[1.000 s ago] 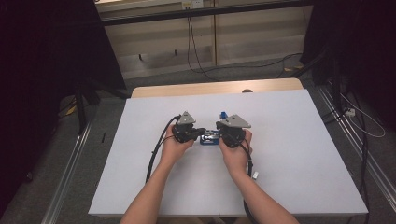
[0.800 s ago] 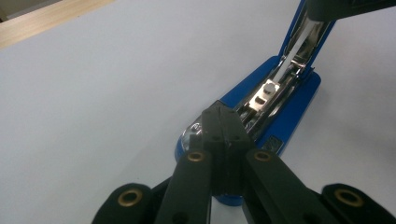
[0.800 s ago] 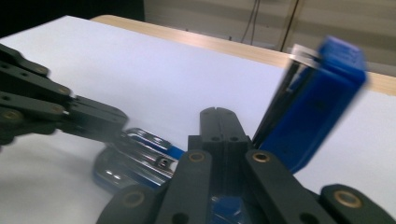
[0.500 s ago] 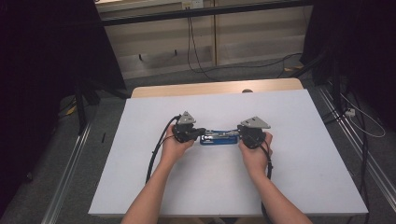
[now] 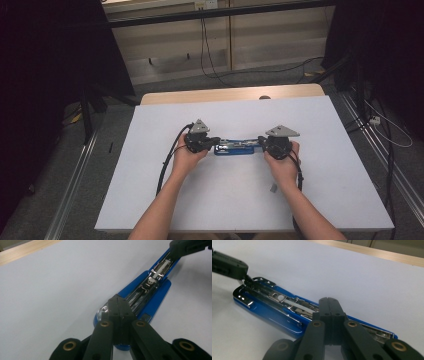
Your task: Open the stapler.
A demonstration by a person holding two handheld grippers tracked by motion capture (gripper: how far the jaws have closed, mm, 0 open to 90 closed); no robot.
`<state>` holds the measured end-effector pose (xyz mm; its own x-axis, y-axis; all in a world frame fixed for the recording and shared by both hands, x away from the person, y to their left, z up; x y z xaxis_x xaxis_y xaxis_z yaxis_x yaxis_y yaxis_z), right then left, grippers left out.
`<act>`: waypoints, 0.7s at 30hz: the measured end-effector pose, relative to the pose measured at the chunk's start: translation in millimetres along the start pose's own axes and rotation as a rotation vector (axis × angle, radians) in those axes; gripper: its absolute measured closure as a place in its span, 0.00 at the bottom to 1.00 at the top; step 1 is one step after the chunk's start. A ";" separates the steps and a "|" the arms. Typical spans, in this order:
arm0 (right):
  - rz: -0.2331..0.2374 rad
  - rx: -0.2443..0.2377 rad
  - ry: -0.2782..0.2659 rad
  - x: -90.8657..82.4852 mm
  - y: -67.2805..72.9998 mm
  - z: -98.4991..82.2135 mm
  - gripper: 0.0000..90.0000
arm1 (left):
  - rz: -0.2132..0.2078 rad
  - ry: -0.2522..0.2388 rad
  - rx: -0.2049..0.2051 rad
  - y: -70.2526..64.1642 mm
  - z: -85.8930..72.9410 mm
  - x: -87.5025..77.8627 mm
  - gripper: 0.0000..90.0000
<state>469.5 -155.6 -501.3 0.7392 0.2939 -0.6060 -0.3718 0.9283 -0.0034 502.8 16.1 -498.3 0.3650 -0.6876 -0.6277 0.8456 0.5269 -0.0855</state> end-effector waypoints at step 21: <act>0.126 -0.089 0.036 -49.9 10.2 -30.7 0.46 | -0.006 -0.020 -0.094 -4.8 1.7 -50.1 0.24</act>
Point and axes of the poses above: each handheld gripper's, and its own axes: x roughly forward along the jaws, z roughly out of its top, y roughly to its left, the point moved 10 cm from there along x, roughly forward along the jaws, and after that the axes turned 6 degrees about y, right-handed, at the moved point
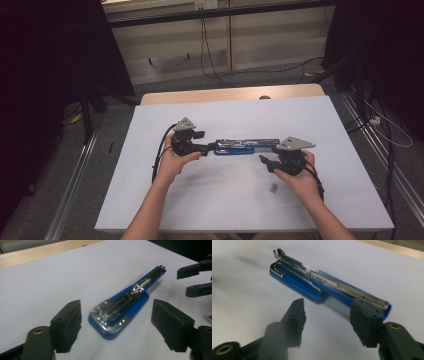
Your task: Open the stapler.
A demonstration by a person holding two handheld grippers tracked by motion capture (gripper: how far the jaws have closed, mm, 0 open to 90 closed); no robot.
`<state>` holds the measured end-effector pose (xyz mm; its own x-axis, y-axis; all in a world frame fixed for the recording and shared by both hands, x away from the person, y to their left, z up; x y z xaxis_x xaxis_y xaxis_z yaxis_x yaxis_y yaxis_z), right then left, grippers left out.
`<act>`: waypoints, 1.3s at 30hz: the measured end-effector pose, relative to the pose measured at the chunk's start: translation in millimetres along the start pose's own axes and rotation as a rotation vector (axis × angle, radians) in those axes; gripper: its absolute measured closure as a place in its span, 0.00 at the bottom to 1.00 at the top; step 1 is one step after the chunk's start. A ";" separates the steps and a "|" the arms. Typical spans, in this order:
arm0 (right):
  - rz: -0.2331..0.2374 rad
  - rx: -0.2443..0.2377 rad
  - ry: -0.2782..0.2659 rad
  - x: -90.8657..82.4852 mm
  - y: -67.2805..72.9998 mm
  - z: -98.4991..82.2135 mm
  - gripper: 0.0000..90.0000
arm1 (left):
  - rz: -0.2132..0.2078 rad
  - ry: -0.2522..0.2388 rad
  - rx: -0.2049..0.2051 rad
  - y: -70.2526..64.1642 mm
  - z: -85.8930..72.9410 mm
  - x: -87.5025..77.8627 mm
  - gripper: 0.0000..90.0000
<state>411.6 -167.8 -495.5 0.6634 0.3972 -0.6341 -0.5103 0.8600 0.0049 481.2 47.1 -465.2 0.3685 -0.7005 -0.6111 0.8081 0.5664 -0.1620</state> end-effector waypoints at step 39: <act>0.054 -0.031 0.078 -45.6 3.8 -66.8 0.28 | 0.110 -0.007 -0.020 2.9 -65.1 -63.3 0.15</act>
Point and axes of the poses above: each handheld gripper's, and its own axes: x roughly forward along the jaws, z roughly out of its top, y roughly to its left, the point moved 10 cm from there along x, roughly forward along the jaws, and after that the axes turned 6 degrees about y, right-handed, at the moved point
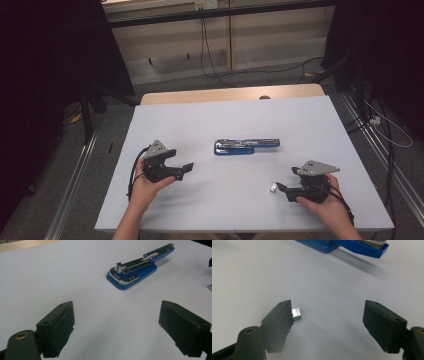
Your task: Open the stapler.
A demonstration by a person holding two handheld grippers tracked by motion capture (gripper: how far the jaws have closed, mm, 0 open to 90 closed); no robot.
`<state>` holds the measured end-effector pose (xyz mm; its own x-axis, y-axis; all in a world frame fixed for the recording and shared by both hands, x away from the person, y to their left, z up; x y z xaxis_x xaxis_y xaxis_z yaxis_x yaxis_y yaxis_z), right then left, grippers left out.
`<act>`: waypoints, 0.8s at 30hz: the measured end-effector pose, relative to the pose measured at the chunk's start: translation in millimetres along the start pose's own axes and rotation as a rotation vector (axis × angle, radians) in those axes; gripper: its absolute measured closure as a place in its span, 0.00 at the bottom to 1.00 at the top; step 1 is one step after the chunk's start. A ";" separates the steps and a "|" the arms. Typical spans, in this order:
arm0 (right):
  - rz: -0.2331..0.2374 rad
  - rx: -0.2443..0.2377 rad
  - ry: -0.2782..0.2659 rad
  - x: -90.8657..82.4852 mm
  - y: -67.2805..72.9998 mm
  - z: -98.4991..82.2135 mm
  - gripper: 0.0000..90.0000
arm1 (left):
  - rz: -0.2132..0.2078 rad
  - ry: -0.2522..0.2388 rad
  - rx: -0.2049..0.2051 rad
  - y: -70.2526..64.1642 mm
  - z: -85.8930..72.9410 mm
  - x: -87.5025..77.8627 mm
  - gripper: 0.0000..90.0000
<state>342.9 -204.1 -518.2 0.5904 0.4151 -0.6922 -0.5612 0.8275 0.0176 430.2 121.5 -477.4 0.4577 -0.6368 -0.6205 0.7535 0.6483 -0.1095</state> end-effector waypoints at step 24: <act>0.038 -0.068 0.041 9.0 24.3 -5.6 0.38 | -0.007 0.015 0.020 -3.2 -1.2 4.1 0.15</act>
Point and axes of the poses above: each handheld gripper's, and its own axes: x roughly forward along the jaws, z roughly out of its top, y roughly to its left, the point moved 10 cm from there along x, roughly forward along the jaws, and after that the axes turned 6 degrees about y, right-handed, at the moved point
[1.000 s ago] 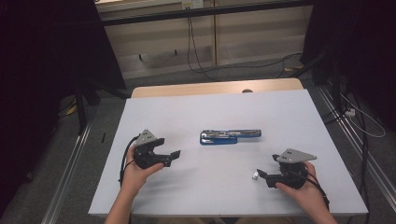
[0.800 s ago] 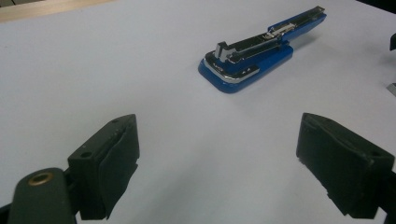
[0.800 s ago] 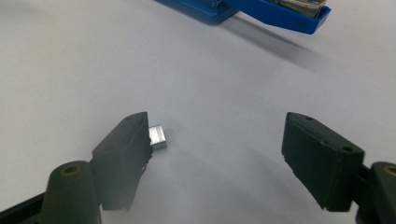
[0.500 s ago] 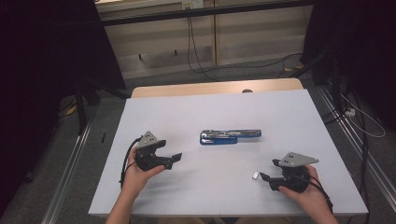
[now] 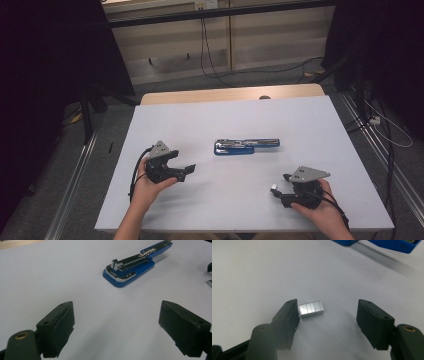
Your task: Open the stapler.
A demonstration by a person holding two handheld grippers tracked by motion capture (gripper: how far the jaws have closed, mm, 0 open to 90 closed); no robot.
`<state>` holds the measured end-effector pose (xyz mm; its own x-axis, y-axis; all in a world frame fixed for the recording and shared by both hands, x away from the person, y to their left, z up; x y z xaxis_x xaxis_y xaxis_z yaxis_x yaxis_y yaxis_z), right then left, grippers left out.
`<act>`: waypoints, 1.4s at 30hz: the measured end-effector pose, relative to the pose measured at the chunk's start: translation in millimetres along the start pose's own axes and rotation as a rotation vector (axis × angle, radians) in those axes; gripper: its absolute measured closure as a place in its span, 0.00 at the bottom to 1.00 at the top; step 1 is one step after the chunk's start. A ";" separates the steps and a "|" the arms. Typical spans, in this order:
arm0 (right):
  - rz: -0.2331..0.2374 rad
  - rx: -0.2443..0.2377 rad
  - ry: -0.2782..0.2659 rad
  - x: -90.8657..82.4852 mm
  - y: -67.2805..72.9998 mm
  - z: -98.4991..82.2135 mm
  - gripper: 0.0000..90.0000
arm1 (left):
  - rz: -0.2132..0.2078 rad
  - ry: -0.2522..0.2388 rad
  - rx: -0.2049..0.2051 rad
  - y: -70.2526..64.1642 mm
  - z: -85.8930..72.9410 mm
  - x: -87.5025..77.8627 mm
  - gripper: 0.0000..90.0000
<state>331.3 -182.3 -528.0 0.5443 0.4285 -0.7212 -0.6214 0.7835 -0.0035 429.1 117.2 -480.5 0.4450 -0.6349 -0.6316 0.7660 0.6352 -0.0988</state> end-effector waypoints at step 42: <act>0.025 0.023 0.038 10.1 2.8 9.8 0.88 | 0.005 0.002 -0.004 3.2 -0.9 -1.9 0.15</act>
<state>340.6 -171.4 -528.6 0.5068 0.4313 -0.7464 -0.6216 0.7828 0.0303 430.4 120.8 -480.3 0.4482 -0.6308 -0.6335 0.7621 0.6400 -0.0982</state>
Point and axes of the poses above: each handheld gripper's, and its own axes: x roughly forward along the jaws, z roughly out of its top, y roughly to its left, the point moved 10 cm from there along x, roughly forward along the jaws, and after that the axes turned 6 degrees about y, right-handed, at the moved point
